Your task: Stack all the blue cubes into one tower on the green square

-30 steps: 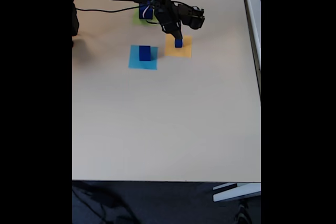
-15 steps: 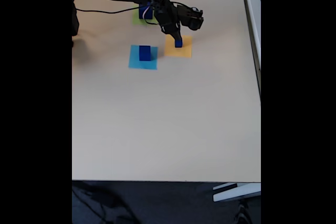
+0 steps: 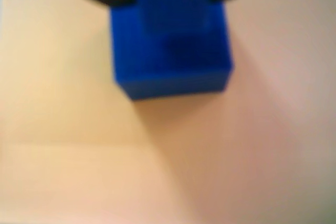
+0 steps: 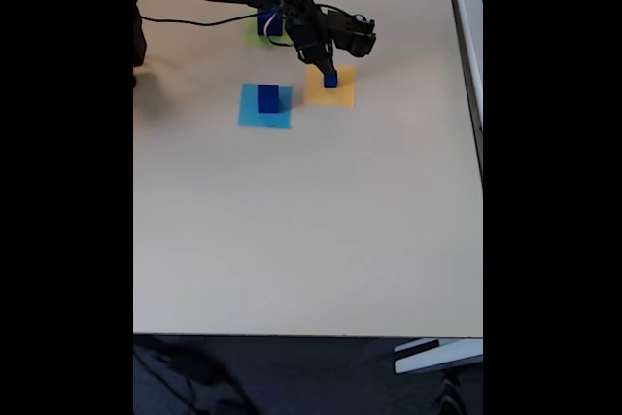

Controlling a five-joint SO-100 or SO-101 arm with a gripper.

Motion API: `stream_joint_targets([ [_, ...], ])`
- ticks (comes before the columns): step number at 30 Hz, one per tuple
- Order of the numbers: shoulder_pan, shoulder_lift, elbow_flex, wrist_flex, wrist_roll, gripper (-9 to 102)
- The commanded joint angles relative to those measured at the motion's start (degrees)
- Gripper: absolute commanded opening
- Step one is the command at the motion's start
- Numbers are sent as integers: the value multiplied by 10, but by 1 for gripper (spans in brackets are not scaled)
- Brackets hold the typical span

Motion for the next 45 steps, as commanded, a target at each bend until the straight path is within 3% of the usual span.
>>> stream_joint_targets([
  [1, -1, 15, -4, -13, 3, 4],
  [28, 4, 16, 3, -20, -7, 9],
  [36, -1, 51, 20, -25, -8, 19],
  [45, -18, 76, -36, 4, -11, 19],
])
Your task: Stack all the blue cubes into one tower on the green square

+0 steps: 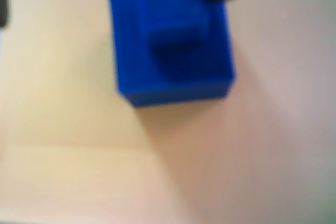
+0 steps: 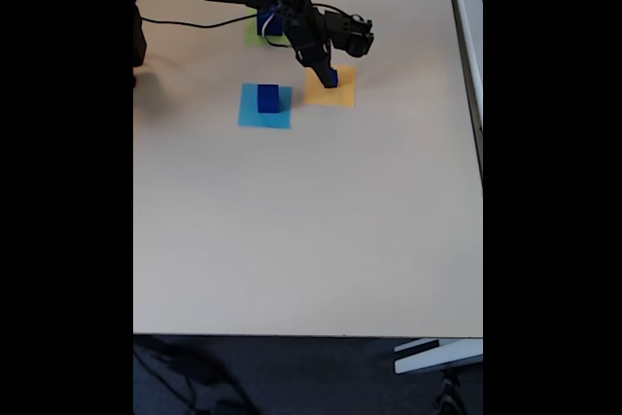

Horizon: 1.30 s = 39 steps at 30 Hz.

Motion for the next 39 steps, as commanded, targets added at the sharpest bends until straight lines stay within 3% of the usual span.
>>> stream_joint_targets([
  [1, -15, 67, -45, 6, 4, 19],
  [8, -21, 97, -68, 14, -7, 21],
  [11, -43, 97, -127, 68, 18, 22],
  [15, -96, 104, -160, 148, 122, 25],
  [21, -178, 155, -78, 132, 238, 35],
  [31, -243, 218, 186, -68, 288, 41],
  [39, -205, 246, 165, -25, 221, 42],
])
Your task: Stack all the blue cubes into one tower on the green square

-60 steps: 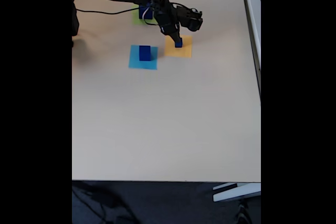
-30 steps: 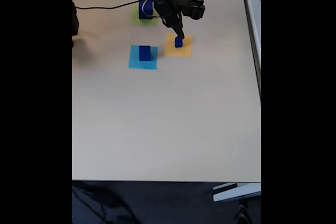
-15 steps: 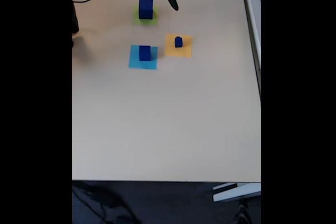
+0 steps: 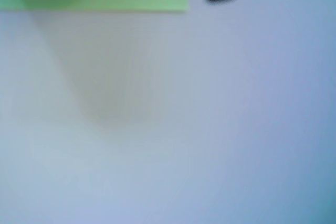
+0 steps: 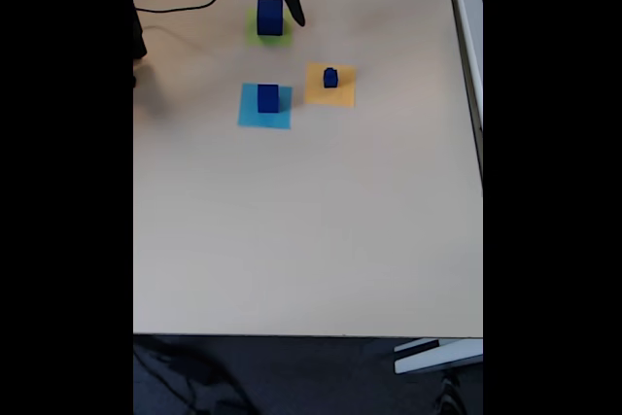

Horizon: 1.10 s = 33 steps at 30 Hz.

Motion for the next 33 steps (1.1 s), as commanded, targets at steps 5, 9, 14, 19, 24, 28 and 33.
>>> stream_joint_targets([
  [5, 45, 66, -63, 66, -56, 42],
  [9, 66, 81, -51, 77, -73, 46],
  [14, 101, 115, 5, 68, -97, 48],
  [19, 147, 157, 90, 29, -148, 47],
  [24, 185, 178, 154, -2, -194, 46],
  [28, 203, 195, 207, -43, -215, 45],
  [33, 211, 205, 244, -65, -226, 45],
])
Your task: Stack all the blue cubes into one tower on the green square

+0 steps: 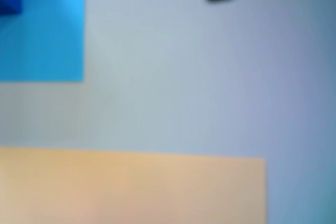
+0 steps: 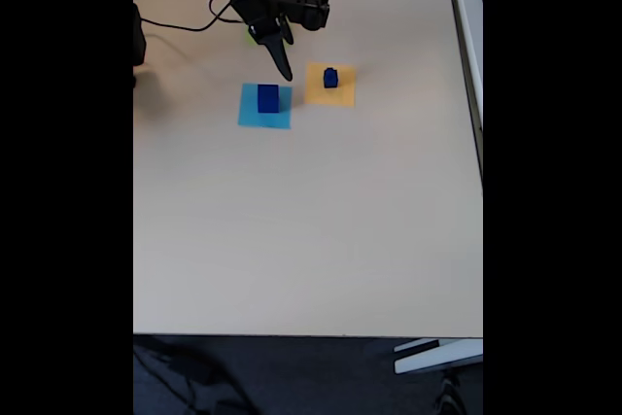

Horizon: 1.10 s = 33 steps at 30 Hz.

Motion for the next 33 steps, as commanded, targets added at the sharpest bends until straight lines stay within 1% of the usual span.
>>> stream_joint_targets([
  [1, 9, 41, 16, -31, -11, 45],
  [6, 28, 41, 87, -96, -37, 45],
  [16, 95, 37, 133, -124, -124, 41],
  [27, 99, 19, 145, -134, -129, 38],
  [33, 95, 15, 156, -152, -133, 34],
])
